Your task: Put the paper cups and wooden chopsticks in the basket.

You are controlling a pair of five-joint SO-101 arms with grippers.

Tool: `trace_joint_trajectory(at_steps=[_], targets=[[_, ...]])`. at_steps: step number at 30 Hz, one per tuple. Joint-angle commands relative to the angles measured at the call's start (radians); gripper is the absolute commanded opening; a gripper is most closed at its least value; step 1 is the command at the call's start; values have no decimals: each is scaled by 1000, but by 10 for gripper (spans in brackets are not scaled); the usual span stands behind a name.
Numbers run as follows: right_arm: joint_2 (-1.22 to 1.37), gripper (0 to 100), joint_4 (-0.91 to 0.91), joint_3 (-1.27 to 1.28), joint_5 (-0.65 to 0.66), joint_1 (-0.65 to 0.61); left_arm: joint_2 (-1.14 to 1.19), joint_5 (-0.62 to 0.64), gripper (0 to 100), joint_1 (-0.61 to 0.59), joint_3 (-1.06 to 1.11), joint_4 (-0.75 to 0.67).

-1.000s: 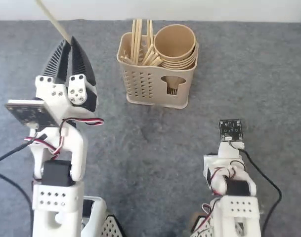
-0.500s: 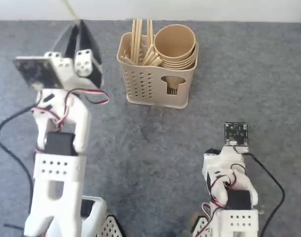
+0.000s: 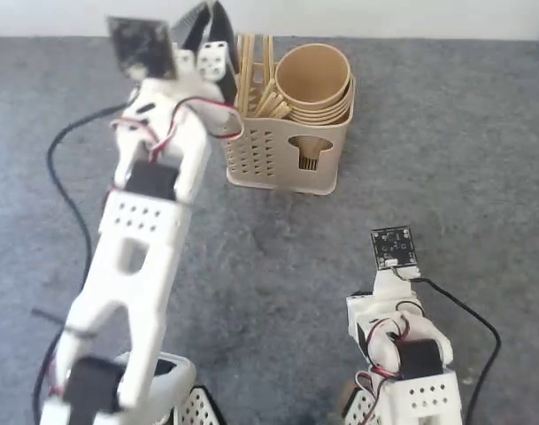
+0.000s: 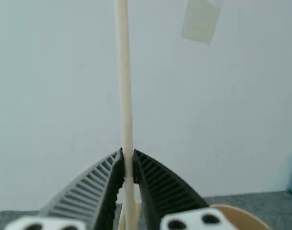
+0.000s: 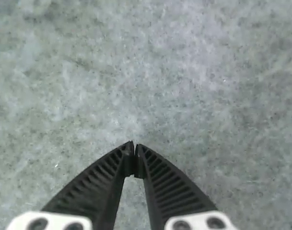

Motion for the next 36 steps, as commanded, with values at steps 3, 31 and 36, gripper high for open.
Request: trace_joint_trajectory(at_steps=[3,31,36], targets=[[5,9,7,5,2,-4,124,11,12,9,-96,-2],[5,10,7,5,5,-4,-55,3,232,-40,68,28],[5,9,7,5,5,-4,-238,8,232,-72,70,224]])
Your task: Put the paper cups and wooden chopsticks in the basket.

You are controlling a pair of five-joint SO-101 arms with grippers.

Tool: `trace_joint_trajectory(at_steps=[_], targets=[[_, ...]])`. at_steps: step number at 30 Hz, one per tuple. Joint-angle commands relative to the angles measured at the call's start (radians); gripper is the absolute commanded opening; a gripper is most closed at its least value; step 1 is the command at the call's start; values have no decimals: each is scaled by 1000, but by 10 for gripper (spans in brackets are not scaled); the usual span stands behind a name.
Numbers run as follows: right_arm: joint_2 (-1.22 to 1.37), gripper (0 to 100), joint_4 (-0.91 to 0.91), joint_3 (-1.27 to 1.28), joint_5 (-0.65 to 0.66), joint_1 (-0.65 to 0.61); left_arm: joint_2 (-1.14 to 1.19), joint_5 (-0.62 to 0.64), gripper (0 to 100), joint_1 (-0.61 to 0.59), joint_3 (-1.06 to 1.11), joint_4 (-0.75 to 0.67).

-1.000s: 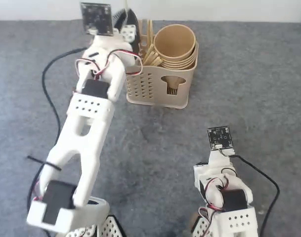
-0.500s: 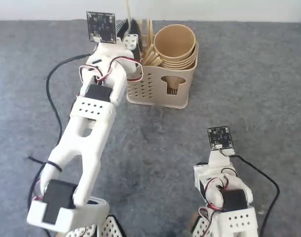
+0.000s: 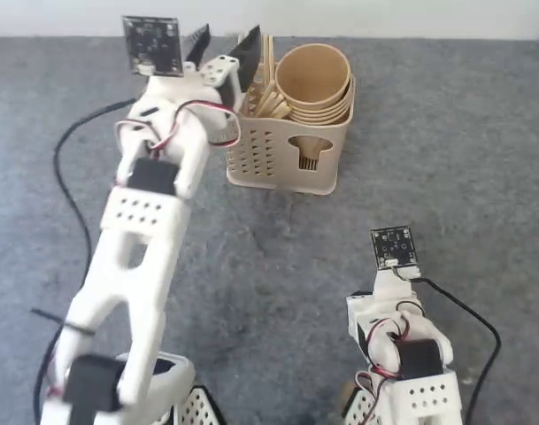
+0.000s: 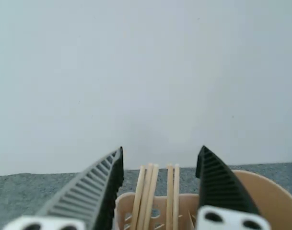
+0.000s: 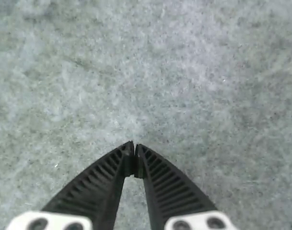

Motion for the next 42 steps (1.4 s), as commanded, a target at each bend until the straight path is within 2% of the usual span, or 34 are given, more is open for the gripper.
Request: trace_joint_trajectory(at_steps=[1,4,12,24,27,32,34,38,42], targets=[[5,9,7,5,5,-5,-180,11,232,-37,2,110],[5,9,7,5,5,-5,-305,11,232,-72,65,143],[5,9,7,5,5,-5,-776,5,232,-146,435,169],[5,9,7,5,5,-5,-1433,5,232,-242,835,431],[5,9,7,5,5,-5,-1456,3,232,-270,895,497],[5,9,7,5,5,-5,-1438,8,220,-327,1004,511],[5,9,7,5,5,-5,-1438,6,169,-328,1052,512],[5,9,7,5,5,-5,-1447,-38,2,-330,1135,509],[5,9,7,5,5,-5,-1448,-137,12,-327,1216,503]])
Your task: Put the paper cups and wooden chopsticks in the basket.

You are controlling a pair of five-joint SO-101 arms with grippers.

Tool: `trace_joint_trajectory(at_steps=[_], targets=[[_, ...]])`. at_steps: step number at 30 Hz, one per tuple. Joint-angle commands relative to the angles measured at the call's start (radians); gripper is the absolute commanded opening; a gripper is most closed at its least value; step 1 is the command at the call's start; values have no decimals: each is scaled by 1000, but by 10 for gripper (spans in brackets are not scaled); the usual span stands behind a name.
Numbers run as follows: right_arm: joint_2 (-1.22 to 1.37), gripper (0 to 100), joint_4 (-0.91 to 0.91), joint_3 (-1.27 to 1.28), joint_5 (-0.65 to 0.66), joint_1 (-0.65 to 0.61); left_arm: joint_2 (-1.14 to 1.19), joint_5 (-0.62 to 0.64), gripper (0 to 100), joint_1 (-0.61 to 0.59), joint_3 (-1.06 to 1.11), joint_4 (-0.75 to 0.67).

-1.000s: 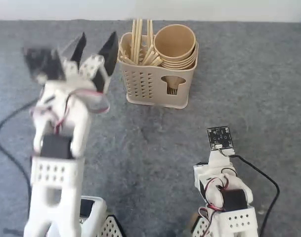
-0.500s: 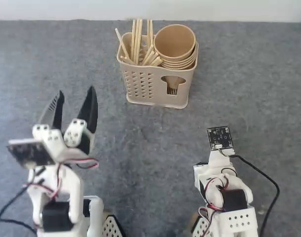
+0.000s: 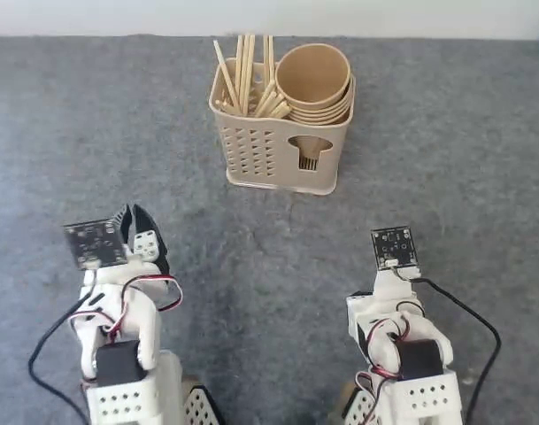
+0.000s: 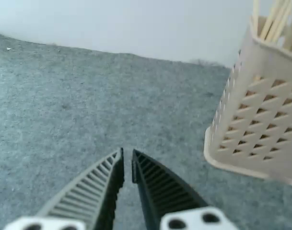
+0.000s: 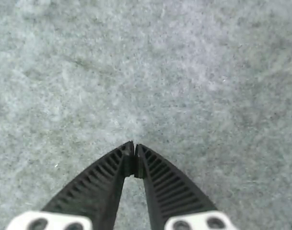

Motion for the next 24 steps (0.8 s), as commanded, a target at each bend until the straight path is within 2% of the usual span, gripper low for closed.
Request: trace_joint_trajectory(at_steps=[1,4,10,12,20,24], targets=[[5,9,7,5,3,-5,-20,-64,12,2,45,-6],[5,9,7,5,5,-5,-18,-69,12,3,97,18],[5,9,7,5,5,-5,-20,-74,12,2,96,322],[5,9,7,5,5,-7,-20,-74,12,-8,96,304],[5,9,7,5,2,-13,-20,-72,12,-3,96,414],[5,9,7,5,3,-13,-20,-71,12,-3,96,414]])
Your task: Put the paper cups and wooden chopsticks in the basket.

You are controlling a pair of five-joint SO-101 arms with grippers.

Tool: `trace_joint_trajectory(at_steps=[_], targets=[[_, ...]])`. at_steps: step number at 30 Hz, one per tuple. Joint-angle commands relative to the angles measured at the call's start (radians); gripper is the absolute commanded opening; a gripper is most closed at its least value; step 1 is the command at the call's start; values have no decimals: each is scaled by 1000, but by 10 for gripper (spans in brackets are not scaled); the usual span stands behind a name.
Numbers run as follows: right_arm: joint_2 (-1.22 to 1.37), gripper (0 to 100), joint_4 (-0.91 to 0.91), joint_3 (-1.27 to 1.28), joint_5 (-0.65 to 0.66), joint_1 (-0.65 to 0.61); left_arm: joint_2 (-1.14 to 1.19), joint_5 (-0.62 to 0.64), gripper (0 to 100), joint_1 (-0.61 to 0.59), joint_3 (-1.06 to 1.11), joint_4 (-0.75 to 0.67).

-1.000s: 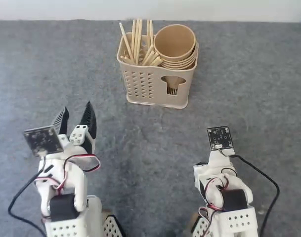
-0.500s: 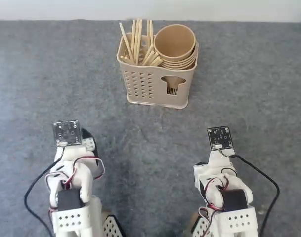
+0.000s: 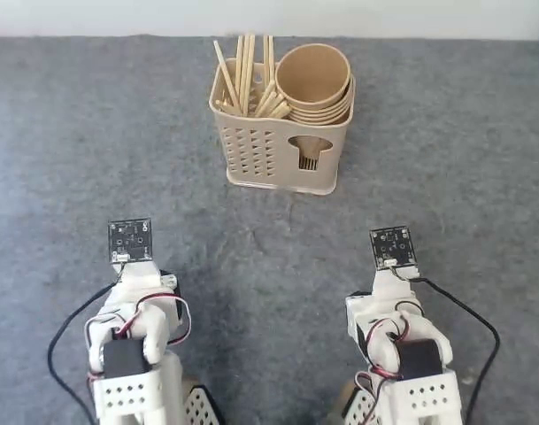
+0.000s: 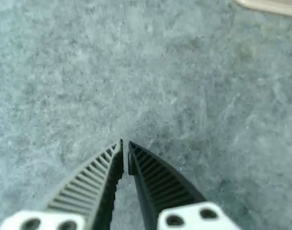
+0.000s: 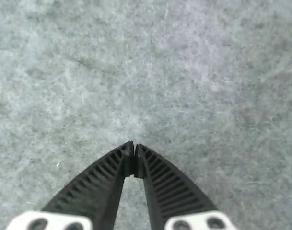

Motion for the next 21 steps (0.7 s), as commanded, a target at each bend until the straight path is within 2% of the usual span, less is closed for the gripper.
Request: trace_joint_trajectory(at_steps=[1,6,21], targets=[[5,9,7,5,3,-4,-18,-8,12,-2,-5,6],[5,9,7,5,2,-4,-17,-3,12,48,-5,5],[5,9,7,5,2,-4,-17,-5,12,44,-5,5]])
